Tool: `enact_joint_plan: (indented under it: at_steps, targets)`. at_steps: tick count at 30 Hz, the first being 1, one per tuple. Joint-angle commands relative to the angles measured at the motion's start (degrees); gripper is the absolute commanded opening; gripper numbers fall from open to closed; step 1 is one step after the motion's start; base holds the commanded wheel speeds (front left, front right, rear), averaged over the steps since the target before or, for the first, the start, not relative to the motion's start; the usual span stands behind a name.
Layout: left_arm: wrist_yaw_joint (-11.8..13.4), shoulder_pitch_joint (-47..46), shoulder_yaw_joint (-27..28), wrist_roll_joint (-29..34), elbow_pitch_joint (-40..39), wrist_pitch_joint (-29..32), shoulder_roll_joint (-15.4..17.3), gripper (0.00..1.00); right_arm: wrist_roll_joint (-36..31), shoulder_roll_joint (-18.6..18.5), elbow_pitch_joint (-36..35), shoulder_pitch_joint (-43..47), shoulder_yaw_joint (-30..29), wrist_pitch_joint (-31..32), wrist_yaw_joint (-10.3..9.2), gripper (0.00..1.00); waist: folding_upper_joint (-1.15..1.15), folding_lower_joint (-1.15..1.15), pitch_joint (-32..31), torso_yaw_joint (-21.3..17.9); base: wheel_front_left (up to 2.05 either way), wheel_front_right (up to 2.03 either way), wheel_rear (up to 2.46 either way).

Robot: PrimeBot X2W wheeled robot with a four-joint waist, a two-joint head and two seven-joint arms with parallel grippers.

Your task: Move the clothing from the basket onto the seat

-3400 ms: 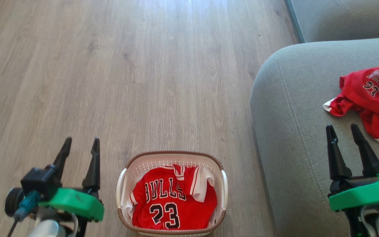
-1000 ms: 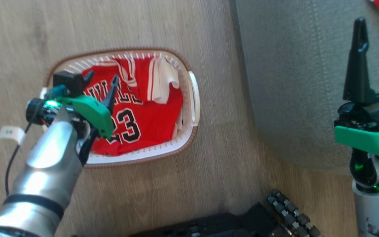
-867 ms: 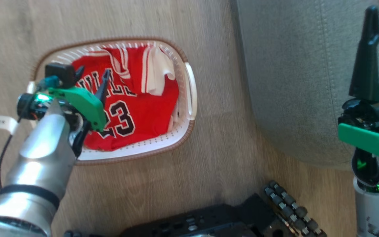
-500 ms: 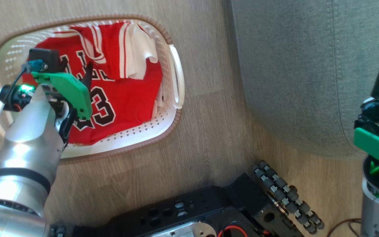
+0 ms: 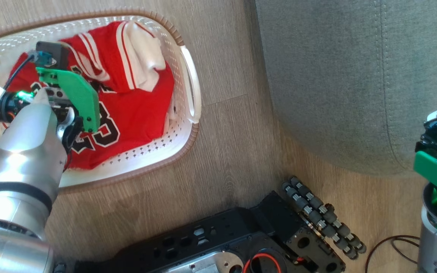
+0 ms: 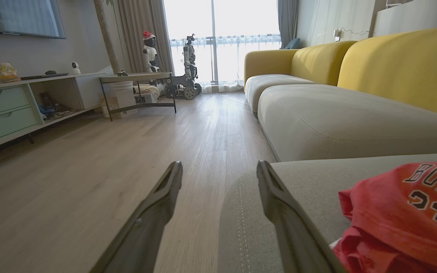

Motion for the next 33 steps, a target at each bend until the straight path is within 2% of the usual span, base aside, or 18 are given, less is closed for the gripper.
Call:
enact_joint_plan:
  at_steps: [1,2,11,17,24,28,33]
  targets:
    - [0.1,2.5,0.0,0.2,0.8,1.5,1.3,0.38,-0.2,0.6,-2.3,1.9,0.8,-0.3,0.41,1.0,0.0,0.0,-0.1,0.0,0.0,0.0,0.0]
    - [0.0,2.5,-0.1,0.1,0.8,1.8,1.3,0.0,-0.1,0.6,-2.4,1.8,0.7,-0.3,0.41,1.0,0.0,0.0,-0.2,0.0,0.0,0.0,0.0]
    - [-0.2,2.1,-0.5,-0.5,0.8,-2.7,0.7,0.0,-0.3,0.6,-1.7,1.1,1.0,-0.3,0.41,1.0,0.0,0.0,-2.1,0.7,0.0,0.0,0.0]
    - [-0.5,3.3,-0.6,-1.4,0.9,-6.3,-0.2,0.0,-0.6,0.6,0.3,0.9,1.7,-0.3,0.41,1.0,0.0,0.0,-6.0,1.5,0.0,0.0,0.0]
    - [-0.7,7.7,-1.7,-2.4,0.3,-11.8,-2.0,0.0,-1.3,0.6,3.3,1.2,2.2,-0.3,0.41,1.0,0.0,0.0,-14.4,3.0,0.0,0.0,0.0]
    - [-0.8,11.3,-3.2,-3.7,-2.0,-14.5,-3.3,0.0,-1.2,0.0,5.7,2.1,2.6,-0.3,0.41,1.0,0.0,0.0,-20.6,4.0,0.0,0.0,0.0]
    - [-0.8,15.5,-5.3,-5.8,-5.4,-16.6,-3.4,0.0,-0.6,-1.3,8.4,3.7,2.9,-0.3,0.41,1.0,0.0,0.0,-28.2,5.4,0.0,0.0,0.0]
